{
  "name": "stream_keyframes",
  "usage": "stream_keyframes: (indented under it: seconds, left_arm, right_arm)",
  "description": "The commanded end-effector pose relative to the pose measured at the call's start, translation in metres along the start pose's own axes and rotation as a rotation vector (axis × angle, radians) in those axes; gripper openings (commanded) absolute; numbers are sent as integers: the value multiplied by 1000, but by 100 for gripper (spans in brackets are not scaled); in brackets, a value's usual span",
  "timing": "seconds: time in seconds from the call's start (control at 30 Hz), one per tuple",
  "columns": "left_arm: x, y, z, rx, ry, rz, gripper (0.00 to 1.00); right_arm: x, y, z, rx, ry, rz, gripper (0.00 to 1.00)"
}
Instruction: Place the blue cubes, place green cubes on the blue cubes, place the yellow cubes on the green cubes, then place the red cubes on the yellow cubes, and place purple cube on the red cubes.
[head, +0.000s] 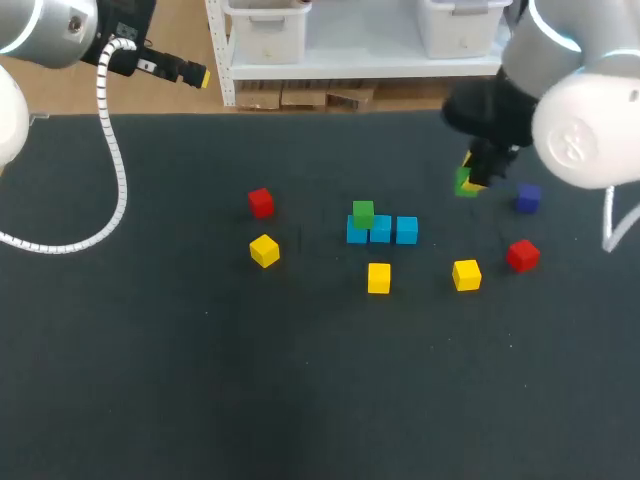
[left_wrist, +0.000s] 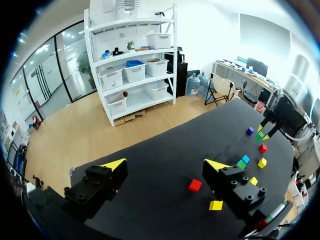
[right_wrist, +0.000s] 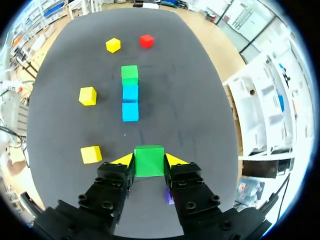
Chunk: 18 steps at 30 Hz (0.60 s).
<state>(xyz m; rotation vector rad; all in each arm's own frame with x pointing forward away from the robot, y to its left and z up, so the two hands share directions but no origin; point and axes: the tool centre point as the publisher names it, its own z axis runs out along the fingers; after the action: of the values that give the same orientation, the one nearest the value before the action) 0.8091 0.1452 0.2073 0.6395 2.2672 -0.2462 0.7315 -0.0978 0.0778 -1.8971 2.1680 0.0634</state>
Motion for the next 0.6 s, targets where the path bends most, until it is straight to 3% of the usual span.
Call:
stream_keyframes:
  seconds: [0.03,0.6]
  left_arm:
    - [0,0,1,-1,-1,-1,100]
    - [0,0,1,-1,-1,-1,100]
  right_arm:
    - [-13,-12,12,-53,19,-21,0]
    - [-57,8,30,-101,-1,-101,0]
